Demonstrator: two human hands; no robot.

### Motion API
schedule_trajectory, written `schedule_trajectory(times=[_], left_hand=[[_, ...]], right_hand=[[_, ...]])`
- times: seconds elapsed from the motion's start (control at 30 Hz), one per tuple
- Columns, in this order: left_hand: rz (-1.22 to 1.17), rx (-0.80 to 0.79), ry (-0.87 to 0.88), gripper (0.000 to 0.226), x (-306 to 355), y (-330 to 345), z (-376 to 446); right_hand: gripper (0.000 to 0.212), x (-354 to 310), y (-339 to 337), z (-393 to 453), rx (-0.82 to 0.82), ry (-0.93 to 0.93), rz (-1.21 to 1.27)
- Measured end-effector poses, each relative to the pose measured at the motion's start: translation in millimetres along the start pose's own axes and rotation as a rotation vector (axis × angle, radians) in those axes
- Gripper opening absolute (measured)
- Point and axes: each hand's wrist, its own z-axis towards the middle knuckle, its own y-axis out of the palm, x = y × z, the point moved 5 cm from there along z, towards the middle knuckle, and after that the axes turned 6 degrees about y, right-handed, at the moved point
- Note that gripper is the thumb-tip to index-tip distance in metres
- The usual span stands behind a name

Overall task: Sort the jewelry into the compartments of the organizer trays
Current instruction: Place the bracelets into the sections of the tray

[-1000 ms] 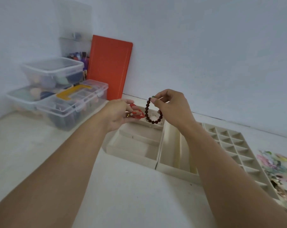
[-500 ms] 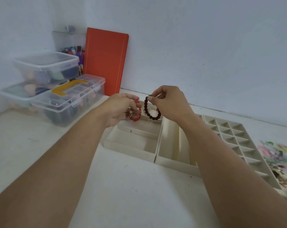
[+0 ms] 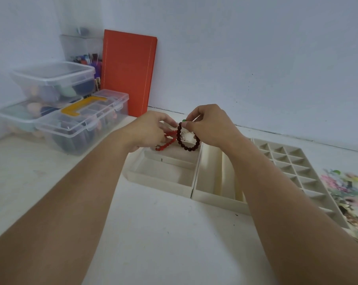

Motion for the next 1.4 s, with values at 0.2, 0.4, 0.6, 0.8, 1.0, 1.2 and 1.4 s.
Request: schedule_trajectory(times=[0.2,0.4,0.6,0.8,1.0,1.2,1.4], left_hand=[[0.262,0.013,0.037,0.052,-8.1,-2.6,3.0],[0.402,0.072,0.067,0.044,-9.7,-6.1,6.9],[0.545,0.046,0.097,0.019,-6.2,-2.4,7.4],[0.676,-0.020,0.058,0.024,-6.9,5.9,4.2],[0.770,-0.034,0.051,0.023,-5.9,10.2,2.9],[0.613,-0.009,0.077,0.012,0.2,8.2,2.9],[0.460,-0.073,0.017,0.012,4.5,11.2,0.8]], right_hand=[[0.017,0.6,2.4,-1.8,-0.028,0.015,-0.033],[0.017,1.3,1.0,-1.7,-0.026,0.014,-0.043],[0.017,2.7,-0.8,0.3,-0.007,0.017,-0.039],[0.017,4.4,-1.2,1.7,-0.006,0.024,-0.040],[0.016,4.5,-3.4,1.7,0.004,0.020,-0.031],[0.017,3.2,-6.7,1.1,0.014,0.008,-0.031],[0.016,3.5,-6.9,0.9,0.012,0.008,-0.037]])
